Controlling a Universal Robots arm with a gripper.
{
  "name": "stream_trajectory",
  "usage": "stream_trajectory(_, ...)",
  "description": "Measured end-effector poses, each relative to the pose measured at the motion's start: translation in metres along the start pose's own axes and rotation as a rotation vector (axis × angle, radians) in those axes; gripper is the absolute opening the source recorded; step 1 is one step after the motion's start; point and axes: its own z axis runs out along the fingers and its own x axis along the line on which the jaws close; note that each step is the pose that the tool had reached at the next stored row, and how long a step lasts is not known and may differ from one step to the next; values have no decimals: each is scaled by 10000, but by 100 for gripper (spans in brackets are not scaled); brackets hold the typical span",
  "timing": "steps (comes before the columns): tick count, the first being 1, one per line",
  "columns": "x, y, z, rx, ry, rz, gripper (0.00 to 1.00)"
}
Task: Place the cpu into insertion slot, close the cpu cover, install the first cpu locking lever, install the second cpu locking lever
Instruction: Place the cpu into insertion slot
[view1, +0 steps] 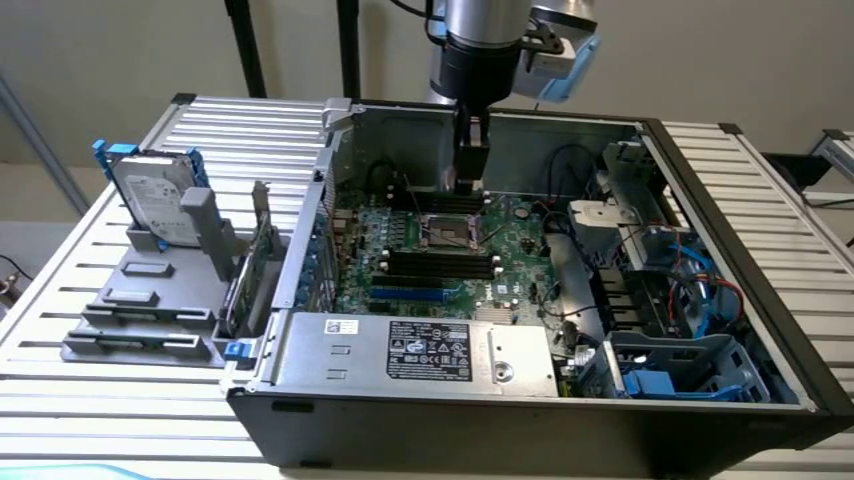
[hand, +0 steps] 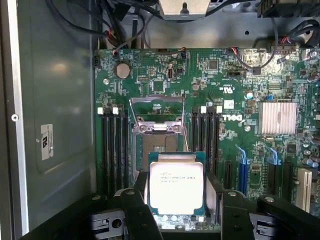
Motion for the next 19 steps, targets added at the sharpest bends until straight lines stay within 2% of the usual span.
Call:
stream_trajectory(7, 4, 25, 127, 25, 1, 62, 54)
stream_trajectory(12, 1, 25, 217, 26, 44, 63, 54)
stream_trajectory(13, 1, 25, 232, 27, 63, 63, 54)
stream_trajectory(17, -1, 25, 284, 33, 228, 59, 54)
stream_trajectory(19, -2, 23, 319, 34, 263, 59, 54)
